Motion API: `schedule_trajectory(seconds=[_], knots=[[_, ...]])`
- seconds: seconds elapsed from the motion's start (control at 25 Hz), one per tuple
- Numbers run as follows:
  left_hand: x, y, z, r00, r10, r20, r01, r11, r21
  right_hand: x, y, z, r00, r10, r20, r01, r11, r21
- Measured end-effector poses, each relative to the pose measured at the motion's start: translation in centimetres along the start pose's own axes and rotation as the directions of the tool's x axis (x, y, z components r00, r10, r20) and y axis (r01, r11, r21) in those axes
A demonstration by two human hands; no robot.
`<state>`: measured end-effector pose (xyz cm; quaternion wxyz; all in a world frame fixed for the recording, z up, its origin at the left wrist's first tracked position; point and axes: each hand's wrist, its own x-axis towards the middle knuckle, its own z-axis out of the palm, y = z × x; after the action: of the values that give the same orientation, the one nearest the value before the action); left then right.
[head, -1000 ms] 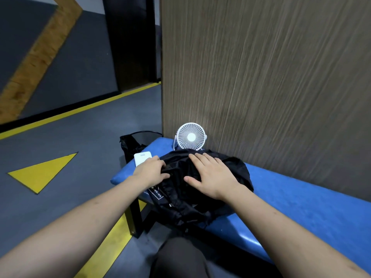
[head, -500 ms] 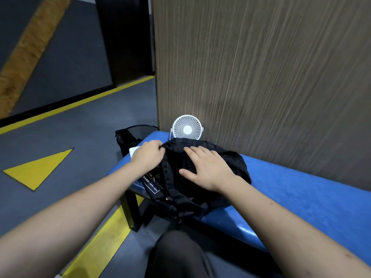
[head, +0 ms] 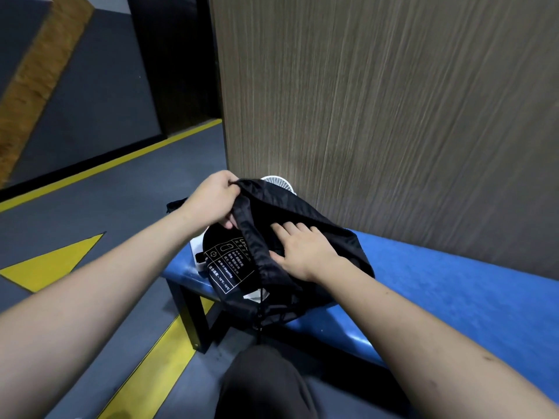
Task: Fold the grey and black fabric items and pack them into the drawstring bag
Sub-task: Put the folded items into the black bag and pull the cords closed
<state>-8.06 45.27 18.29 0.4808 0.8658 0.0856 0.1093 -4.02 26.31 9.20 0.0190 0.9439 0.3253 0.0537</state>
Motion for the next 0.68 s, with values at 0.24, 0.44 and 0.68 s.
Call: schedule_trajectory(seconds=[0.24,0.44,0.68], knots=[[0.0,2.2,-3.9,0.995,0.074,-0.06,-0.048,0.931,0.361,0.3,-0.2,0.0,1.0,-0.003,0.026,0.001,0.999,0.043],[-1.7,1.9,-3.4,0.941,0.235,0.243,-0.32,0.851,0.416,0.3,-0.3,-0.2,0.999,0.001,0.041,-0.003,0.999,0.035],[-1.4,-0.4,-2.5,0.671,0.47,0.573,-0.741,0.43,0.515,0.1,-0.2,-0.5,0.998,-0.013,0.062,0.012,1.0,0.015]])
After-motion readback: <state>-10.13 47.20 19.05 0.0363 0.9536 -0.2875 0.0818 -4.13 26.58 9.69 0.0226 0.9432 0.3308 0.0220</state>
